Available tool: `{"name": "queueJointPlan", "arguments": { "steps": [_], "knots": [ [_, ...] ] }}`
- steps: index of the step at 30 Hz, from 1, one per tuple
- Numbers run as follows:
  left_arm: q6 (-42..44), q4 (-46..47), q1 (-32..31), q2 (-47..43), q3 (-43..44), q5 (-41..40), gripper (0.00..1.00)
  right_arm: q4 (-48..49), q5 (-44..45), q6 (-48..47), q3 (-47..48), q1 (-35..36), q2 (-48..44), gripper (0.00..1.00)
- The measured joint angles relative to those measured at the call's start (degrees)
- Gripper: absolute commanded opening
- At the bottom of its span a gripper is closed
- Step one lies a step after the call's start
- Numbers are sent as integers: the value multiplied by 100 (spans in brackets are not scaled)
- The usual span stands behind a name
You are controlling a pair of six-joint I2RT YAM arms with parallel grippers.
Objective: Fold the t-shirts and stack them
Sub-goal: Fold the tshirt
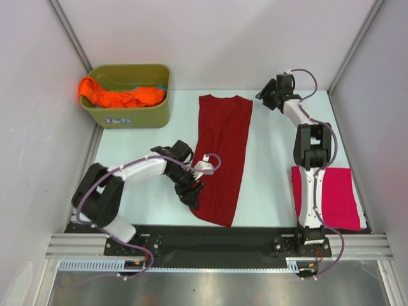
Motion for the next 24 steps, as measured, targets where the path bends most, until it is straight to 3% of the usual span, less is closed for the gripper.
{"name": "queueJointPlan", "arguments": {
  "steps": [5, 7, 8, 9, 16, 24],
  "knots": [
    [940, -1054, 144, -678, 162, -275, 73, -74, 107, -686, -1886, 540, -2028, 46],
    [1259, -1419, 251, -846, 155, -332, 75, 223, -90, -765, -2741, 973, -2837, 36],
    [1403, -1545, 348, -931, 131, -341, 80, 319, -214, -752, -3036, 1167, -3088, 31],
    [1508, -1606, 459, -1005, 101, -337, 80, 398, -382, -741, -3307, 1386, -3300, 22],
    [1766, -1335, 938, -1427, -278, -389, 82, 719, -1215, -481, -4227, 2686, -2922, 5],
    [1790, -1217, 938, -1615, -726, -461, 82, 455, -1005, -271, -4975, 2870, -2693, 0]
  ]
}}
